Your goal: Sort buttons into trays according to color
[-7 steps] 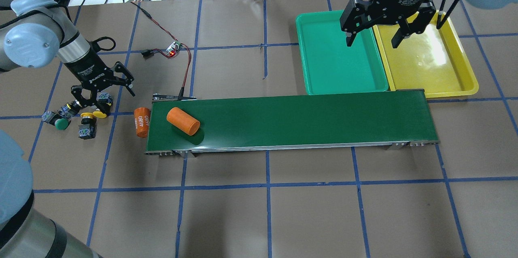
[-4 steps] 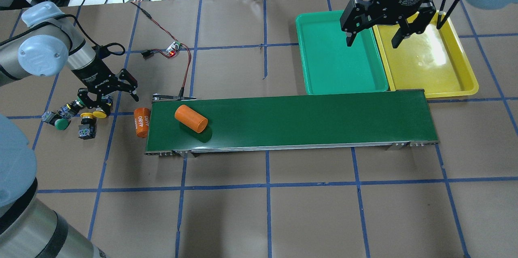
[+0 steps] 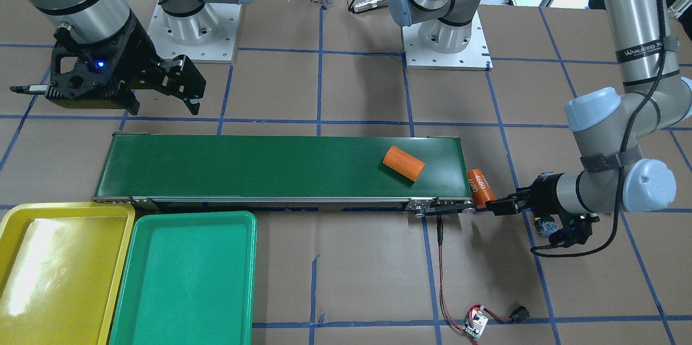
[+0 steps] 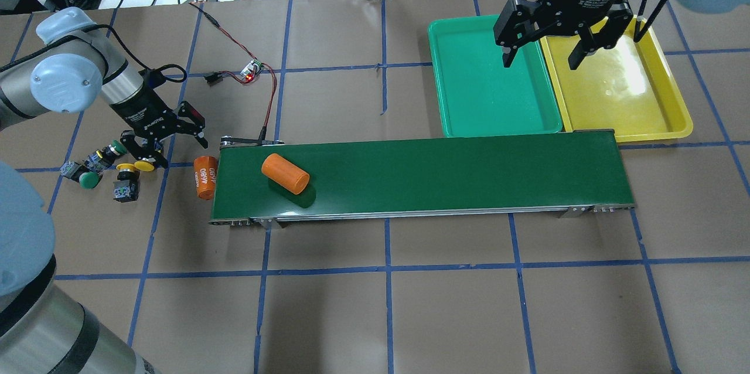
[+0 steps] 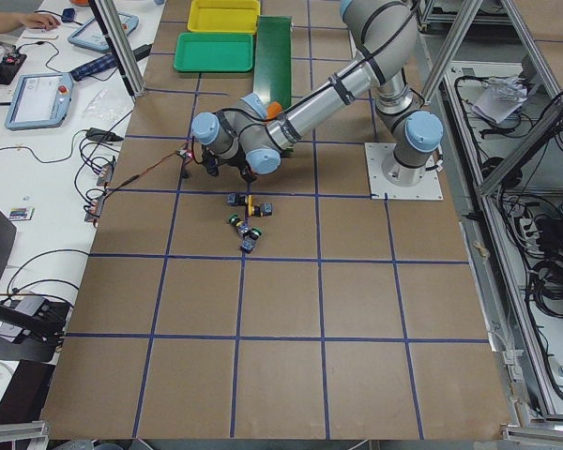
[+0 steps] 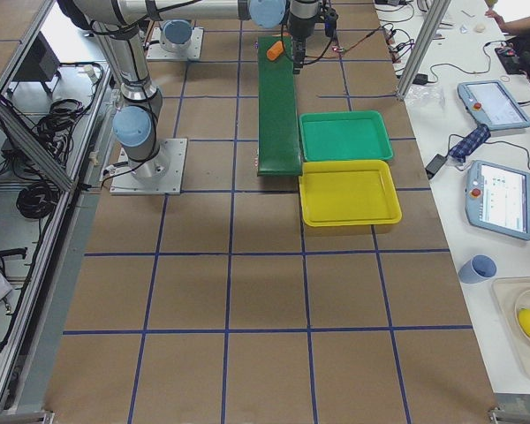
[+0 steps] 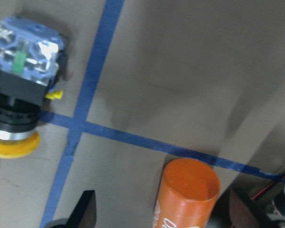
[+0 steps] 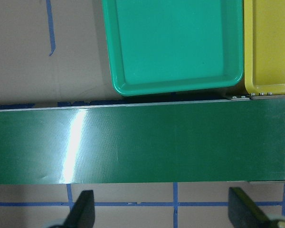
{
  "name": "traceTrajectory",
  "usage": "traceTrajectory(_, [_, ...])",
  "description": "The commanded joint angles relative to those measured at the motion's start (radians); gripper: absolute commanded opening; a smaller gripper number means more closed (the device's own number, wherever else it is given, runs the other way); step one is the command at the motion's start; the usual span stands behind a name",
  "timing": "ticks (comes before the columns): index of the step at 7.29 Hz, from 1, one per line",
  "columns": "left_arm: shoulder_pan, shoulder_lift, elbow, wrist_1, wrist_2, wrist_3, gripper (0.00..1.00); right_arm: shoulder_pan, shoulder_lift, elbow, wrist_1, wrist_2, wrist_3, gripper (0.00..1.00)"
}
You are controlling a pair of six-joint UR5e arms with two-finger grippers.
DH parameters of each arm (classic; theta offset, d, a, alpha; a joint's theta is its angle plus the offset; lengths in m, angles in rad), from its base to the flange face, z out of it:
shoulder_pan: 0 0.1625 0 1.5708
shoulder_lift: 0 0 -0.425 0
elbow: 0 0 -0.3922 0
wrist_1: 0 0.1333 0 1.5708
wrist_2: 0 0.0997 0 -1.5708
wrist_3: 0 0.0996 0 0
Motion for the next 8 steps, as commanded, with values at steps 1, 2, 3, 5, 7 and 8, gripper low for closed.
traceTrajectory(1, [0.000,-0.021,-0.002,0.009,-0.016,0.055,1.00,-0.001,0.001,0.000,0.001,-0.001,-0.001,1.00])
traceTrajectory(2, [0.001,-0.029,-0.002,0.009,-0.014,0.055,1.00,-0.004,0.007,-0.002,-0.013,0.001,0.005,1.00])
traceTrajectory(3, [0.000,-0.032,-0.002,0.010,-0.017,0.055,1.00,-0.006,0.007,-0.002,-0.007,0.001,0.006,1.00])
traceTrajectory(5, [0.001,-0.041,-0.010,0.010,-0.014,0.060,1.00,-0.003,0.004,-0.002,-0.004,0.001,0.006,1.00])
traceTrajectory(7, [0.013,-0.052,-0.022,0.013,-0.046,0.071,1.00,-0.004,0.006,-0.002,-0.005,0.001,0.006,1.00])
traceTrajectory(8, [0.030,-0.055,-0.027,0.012,-0.056,0.095,1.00,-0.003,0.006,-0.002,-0.005,0.001,0.006,1.00])
